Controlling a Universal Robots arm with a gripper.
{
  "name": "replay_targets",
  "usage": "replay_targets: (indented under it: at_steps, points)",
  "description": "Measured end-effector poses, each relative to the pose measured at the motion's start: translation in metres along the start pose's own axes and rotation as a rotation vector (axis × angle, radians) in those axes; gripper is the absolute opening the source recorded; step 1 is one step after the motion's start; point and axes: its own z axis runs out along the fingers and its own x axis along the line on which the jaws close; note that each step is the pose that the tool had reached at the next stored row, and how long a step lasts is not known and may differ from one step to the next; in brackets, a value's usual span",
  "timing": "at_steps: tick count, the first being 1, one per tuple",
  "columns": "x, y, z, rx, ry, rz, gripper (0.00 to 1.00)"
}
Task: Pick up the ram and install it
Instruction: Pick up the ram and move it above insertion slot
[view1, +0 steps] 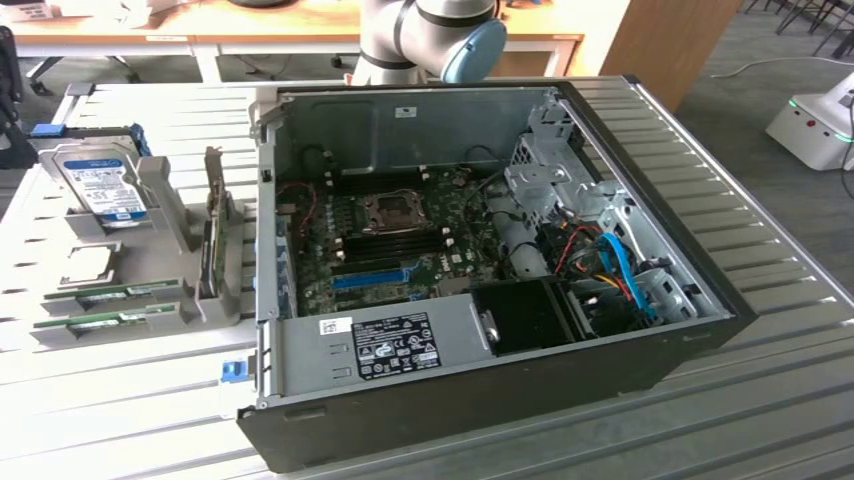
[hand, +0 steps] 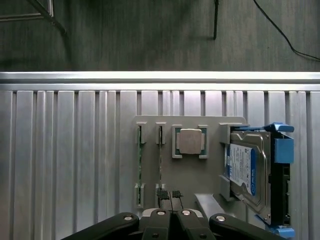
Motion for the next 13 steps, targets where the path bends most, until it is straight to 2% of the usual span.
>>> replay_targets:
  at_steps: [7,9,13]
  points:
    - [-0.0001,0.0,0.0,0.0007,-0.0011,-0.003,0.11]
    - [-0.0001,0.0001,0.0,0.0034,-0.0046,-0.003,0.11]
    - [-0.0001,0.0,-0.0001,0.0126,-0.0136,-0.003,0.11]
